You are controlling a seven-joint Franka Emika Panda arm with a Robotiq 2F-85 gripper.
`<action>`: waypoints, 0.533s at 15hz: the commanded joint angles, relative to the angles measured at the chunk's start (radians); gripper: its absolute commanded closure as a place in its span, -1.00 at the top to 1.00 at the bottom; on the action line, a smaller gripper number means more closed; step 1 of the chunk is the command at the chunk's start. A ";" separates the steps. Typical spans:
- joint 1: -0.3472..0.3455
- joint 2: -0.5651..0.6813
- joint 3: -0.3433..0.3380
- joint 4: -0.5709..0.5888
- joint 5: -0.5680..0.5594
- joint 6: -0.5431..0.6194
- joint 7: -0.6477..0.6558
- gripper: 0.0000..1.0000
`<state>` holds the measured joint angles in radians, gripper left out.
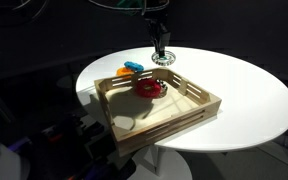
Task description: Put the clear ring on top of the blue ring.
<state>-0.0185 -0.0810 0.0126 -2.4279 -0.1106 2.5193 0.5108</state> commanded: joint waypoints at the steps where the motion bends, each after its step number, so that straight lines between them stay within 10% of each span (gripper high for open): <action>1: 0.022 0.059 0.030 0.034 0.006 0.026 -0.020 -0.83; 8: 0.096 0.151 0.068 0.097 0.044 0.097 -0.043 -0.83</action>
<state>0.0600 0.0309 0.0720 -2.3828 -0.1053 2.6042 0.5097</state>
